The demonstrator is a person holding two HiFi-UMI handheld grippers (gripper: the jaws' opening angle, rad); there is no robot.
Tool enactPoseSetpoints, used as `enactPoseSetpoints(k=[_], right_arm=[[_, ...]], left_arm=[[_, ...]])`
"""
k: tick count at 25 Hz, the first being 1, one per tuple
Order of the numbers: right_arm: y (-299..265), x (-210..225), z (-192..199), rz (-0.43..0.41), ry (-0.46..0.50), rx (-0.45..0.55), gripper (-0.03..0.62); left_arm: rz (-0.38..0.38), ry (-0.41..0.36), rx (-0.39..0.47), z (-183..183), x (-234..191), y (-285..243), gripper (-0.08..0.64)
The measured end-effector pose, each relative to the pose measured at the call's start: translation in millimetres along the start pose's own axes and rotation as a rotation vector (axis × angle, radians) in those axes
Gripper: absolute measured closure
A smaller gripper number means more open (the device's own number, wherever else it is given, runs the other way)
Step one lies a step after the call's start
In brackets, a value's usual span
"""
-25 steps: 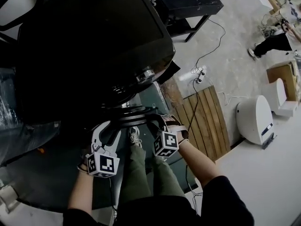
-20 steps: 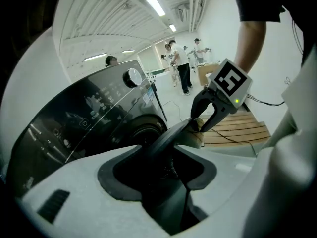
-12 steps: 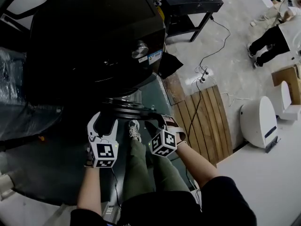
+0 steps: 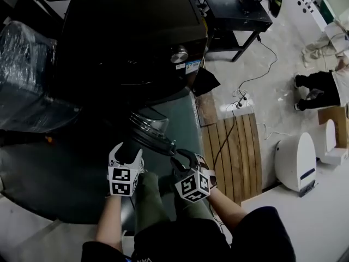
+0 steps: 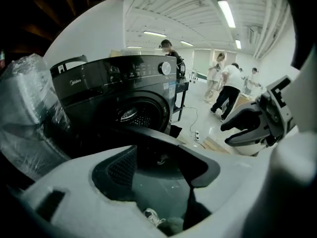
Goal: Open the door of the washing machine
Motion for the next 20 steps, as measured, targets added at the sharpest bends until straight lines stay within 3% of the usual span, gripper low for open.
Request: enactPoseSetpoints(k=[6, 10, 20], right_arm=[[17, -22, -33, 0.007, -0.079, 0.042, 0.46], [19, -38, -56, 0.025, -0.08, 0.054, 0.468], [-25, -117, -130, 0.05, -0.077, 0.051, 0.471]], left_arm=[[-0.04, 0.158, -0.033, 18, -1, 28, 0.308], [-0.087, 0.199, -0.053, 35, -15, 52, 0.308], [-0.082, 0.231, -0.117, 77, -90, 121, 0.308]])
Point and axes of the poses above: the fingertips, and each gripper's own axes: y backward along the fingers, x to its right, z out of its underside, the point moved 8 cm from there along y, backward along the fingers, and after that the axes turned 15 degrees about x, right-handed, at the moved point
